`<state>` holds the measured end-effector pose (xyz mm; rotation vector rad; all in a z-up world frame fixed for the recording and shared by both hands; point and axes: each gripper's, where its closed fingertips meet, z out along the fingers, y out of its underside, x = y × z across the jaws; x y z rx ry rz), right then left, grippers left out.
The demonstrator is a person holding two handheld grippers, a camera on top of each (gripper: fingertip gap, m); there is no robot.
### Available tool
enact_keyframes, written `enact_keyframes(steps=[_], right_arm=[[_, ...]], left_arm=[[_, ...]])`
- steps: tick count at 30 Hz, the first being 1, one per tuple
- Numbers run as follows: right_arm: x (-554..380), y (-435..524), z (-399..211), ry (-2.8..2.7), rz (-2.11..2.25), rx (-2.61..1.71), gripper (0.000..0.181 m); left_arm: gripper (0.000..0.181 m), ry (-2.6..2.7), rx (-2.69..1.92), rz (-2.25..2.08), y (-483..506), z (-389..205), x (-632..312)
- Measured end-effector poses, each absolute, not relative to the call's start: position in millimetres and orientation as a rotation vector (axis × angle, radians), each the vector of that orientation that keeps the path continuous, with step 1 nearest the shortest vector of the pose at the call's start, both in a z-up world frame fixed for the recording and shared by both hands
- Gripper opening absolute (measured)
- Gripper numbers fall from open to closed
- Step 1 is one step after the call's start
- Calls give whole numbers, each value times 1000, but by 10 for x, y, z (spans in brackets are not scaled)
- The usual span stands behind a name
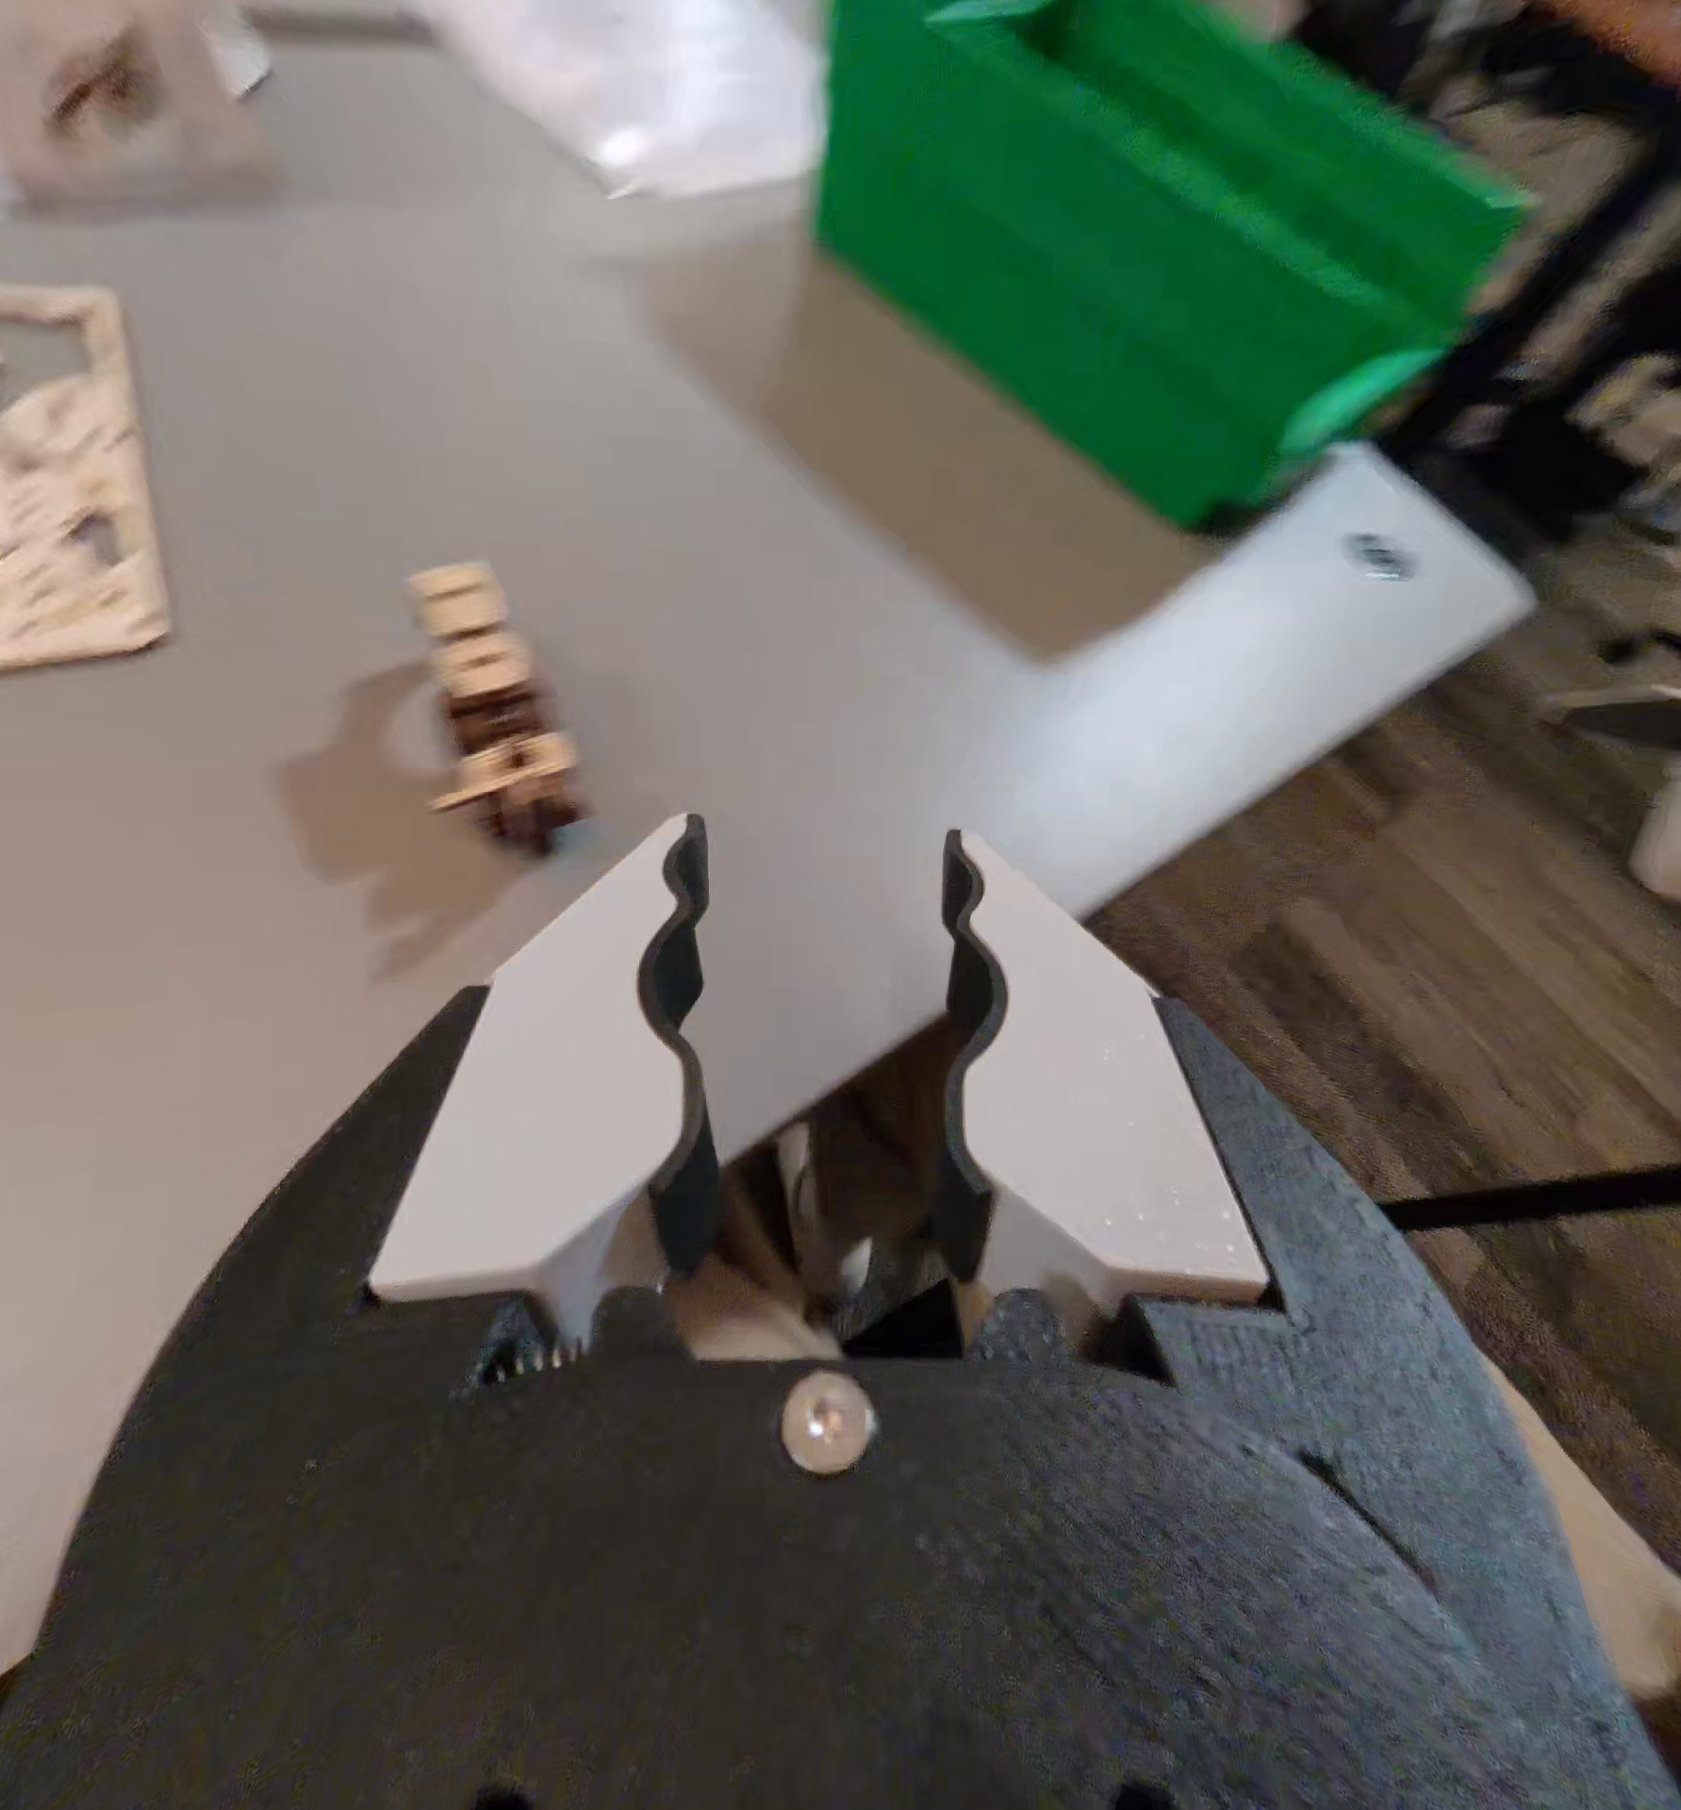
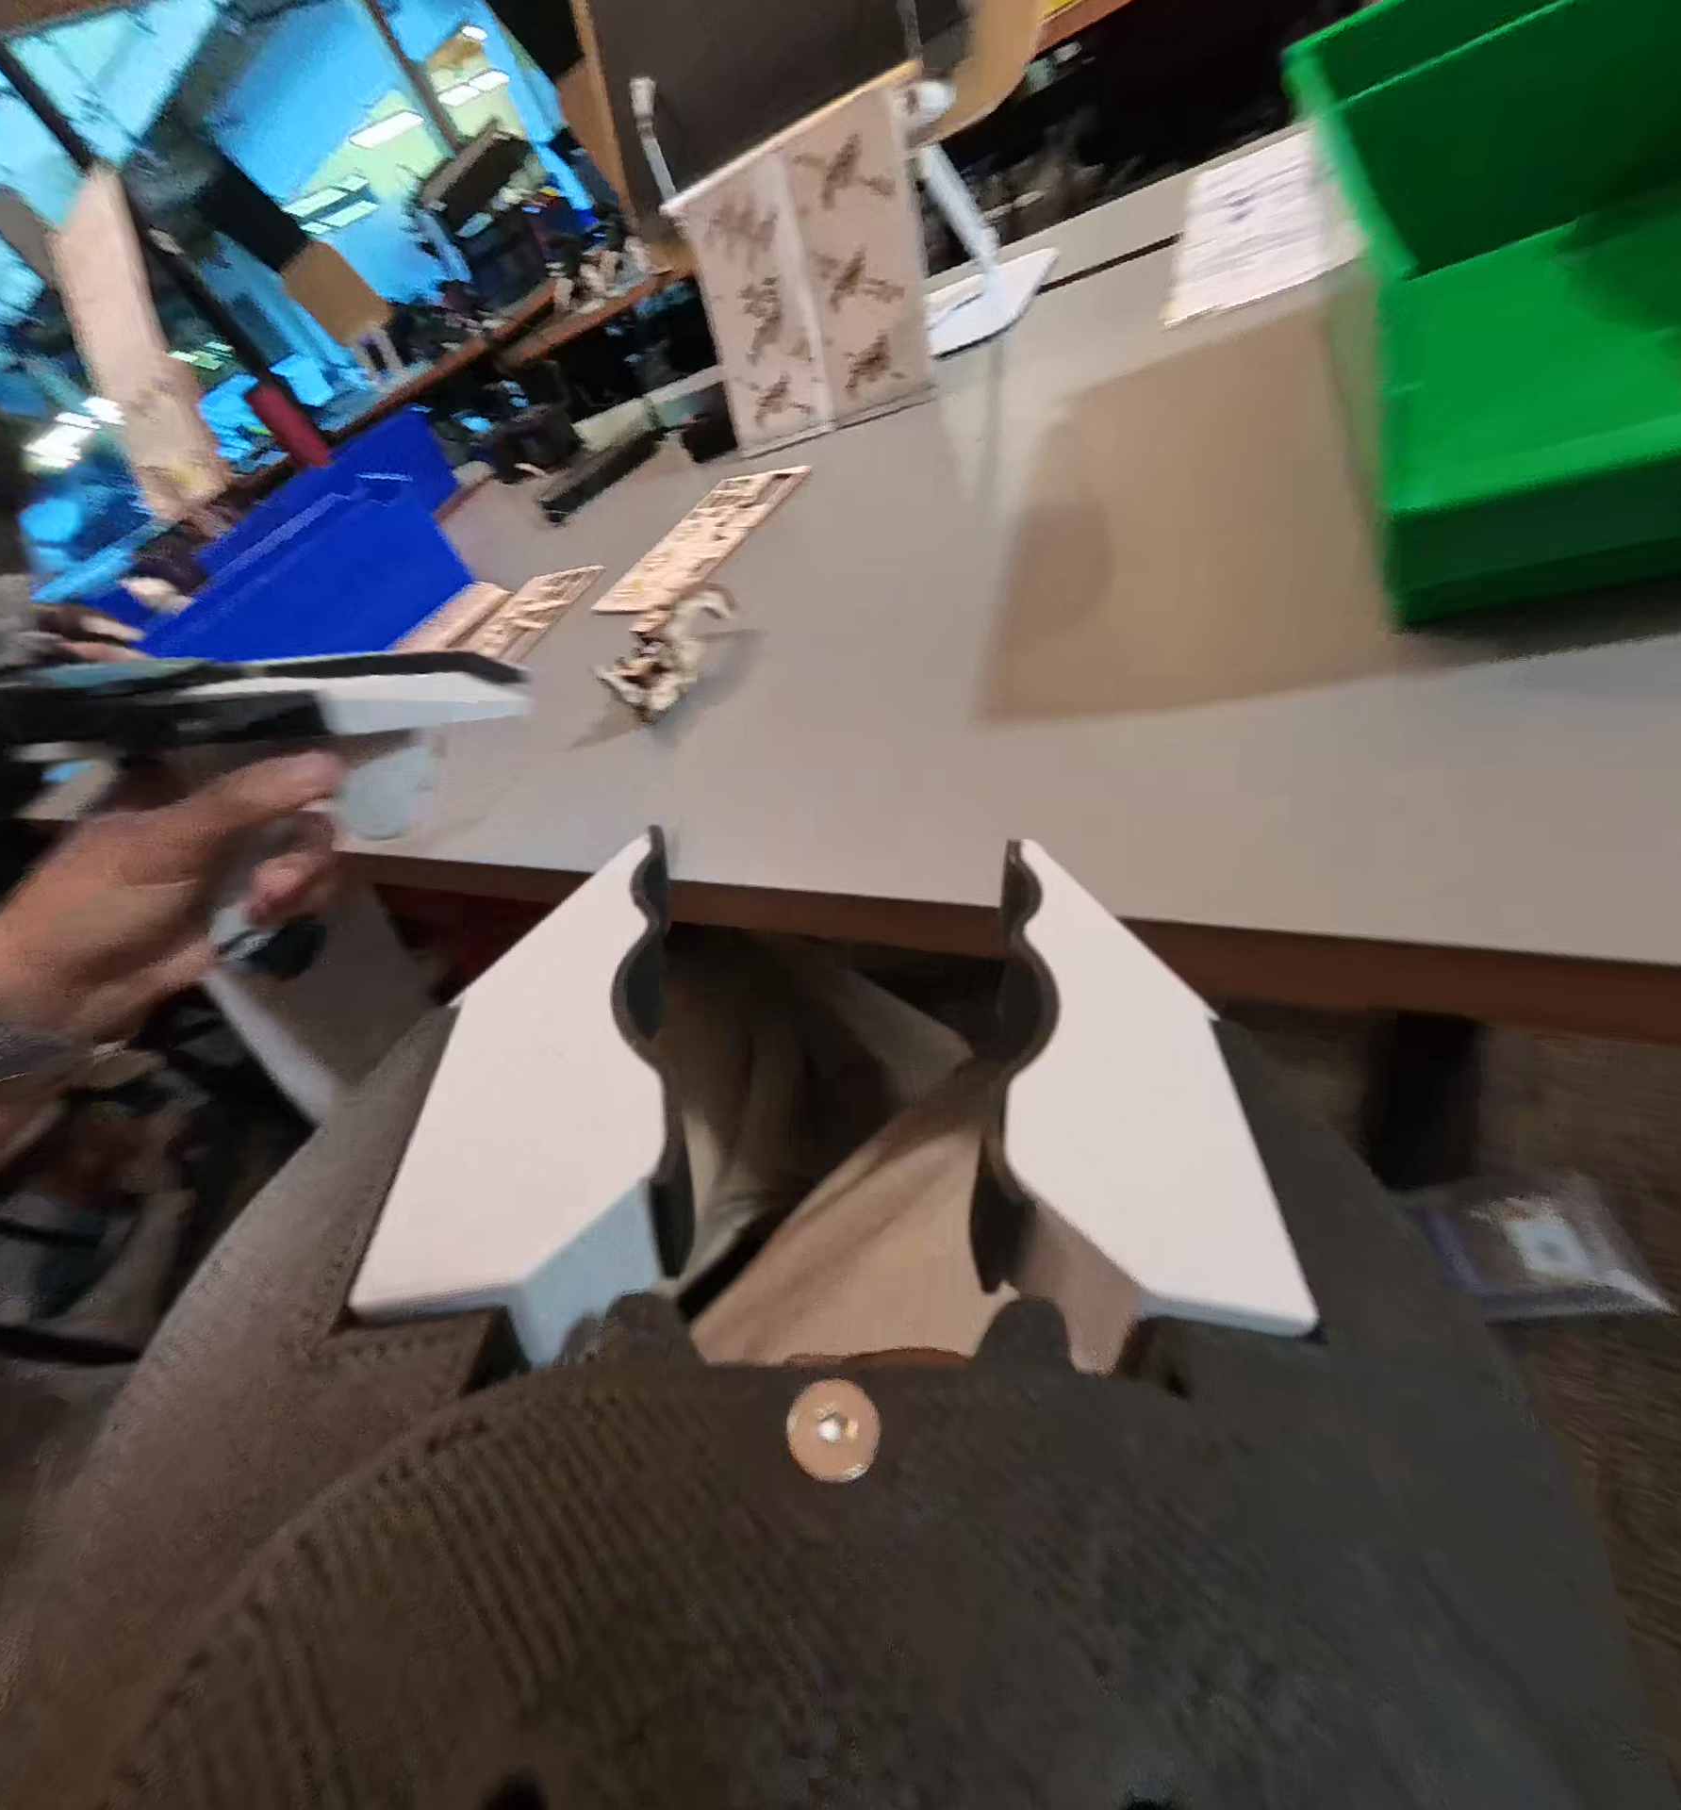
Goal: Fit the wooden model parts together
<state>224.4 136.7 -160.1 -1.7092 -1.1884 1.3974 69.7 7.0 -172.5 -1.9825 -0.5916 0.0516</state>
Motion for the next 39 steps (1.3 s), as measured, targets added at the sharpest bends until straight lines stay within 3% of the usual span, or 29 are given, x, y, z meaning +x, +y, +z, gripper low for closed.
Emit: enact_keyframes(steps=[4, 12, 17, 24, 29, 35, 39], right_arm=[[2924, 1816, -1740, -1073, 1177, -1788, 63], [3965, 1960, -1951, -920, 993, -1948, 62], [4435, 1638, -2509, -1087, 901, -2139, 58], [4919, 1385, -2772, -944, 1173, -2384, 58], [5410, 1040, -3150, -1102, 1019, -2531, 56], [5819, 864, -3162, -1048, 1085, -2544, 55], [5846, 840, -3205, -1083, 1108, -2504, 44]], left_arm=[[40, -254, -1926, -117, 449, -1677, 1688], [38, 140, -2040, -520, 732, -2291, 3071], [38, 114, -2095, -623, 738, -2735, 3292], [34, -58, -2095, -682, 590, -3149, 3520], [33, -150, -2098, -621, 467, -3284, 3711], [32, -207, -2142, -558, 242, -3434, 3937], [30, -263, -2129, -555, 153, -3396, 4008]])
